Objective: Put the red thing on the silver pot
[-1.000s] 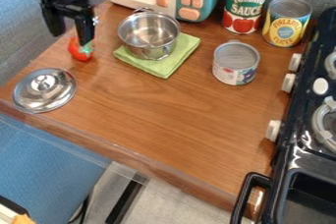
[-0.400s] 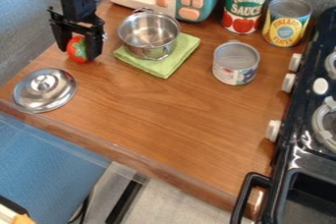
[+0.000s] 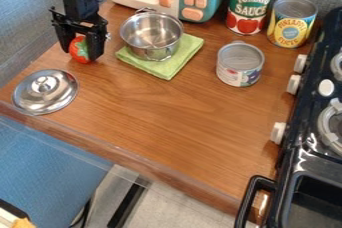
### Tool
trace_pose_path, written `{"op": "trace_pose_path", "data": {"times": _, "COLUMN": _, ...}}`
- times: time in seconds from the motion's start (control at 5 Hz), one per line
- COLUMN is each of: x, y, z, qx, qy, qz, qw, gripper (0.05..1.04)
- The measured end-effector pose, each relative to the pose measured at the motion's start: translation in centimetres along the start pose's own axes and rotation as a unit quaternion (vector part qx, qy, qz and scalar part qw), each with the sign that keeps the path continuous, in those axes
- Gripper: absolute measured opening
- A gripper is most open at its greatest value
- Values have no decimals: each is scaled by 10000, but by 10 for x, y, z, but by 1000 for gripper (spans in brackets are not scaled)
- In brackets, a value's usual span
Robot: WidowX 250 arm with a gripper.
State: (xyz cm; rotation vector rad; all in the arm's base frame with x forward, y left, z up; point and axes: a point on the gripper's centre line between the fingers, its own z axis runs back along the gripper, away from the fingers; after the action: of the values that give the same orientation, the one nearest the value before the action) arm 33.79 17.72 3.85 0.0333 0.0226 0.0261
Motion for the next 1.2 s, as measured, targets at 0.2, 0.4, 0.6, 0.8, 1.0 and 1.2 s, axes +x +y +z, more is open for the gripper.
{"op": "trace_pose_path", "data": {"times": 0.2, "x": -1, "y": -1, "z": 0, "qx": -12, "qy": 28, "qz": 31, "qw": 10000, "gripper": 842}}
{"op": "trace_pose_path", "data": {"times": 0.4, "x": 5, "y": -13, "z": 25, "qx": 111, "qy": -47, "qz": -26, "qw": 9999, "gripper": 841}}
{"op": "trace_pose_path", "data": {"times": 0.6, "x": 23, "y": -31, "z": 54, "qx": 180, "qy": -132, "qz": -87, "qw": 9997, "gripper": 841}}
{"op": "trace_pose_path", "data": {"times": 0.8, "x": 46, "y": -57, "z": 73, "qx": 196, "qy": -421, "qz": -220, "qw": 9987, "gripper": 841}}
{"op": "trace_pose_path", "data": {"times": 1.0, "x": 66, "y": -82, "z": 68, "qx": 169, "qy": -366, "qz": -435, "qw": 9982, "gripper": 841}}
{"op": "trace_pose_path", "data": {"times": 1.2, "x": 70, "y": -94, "z": 61, "qx": 214, "qy": -318, "qz": -559, "qw": 9977, "gripper": 841}}
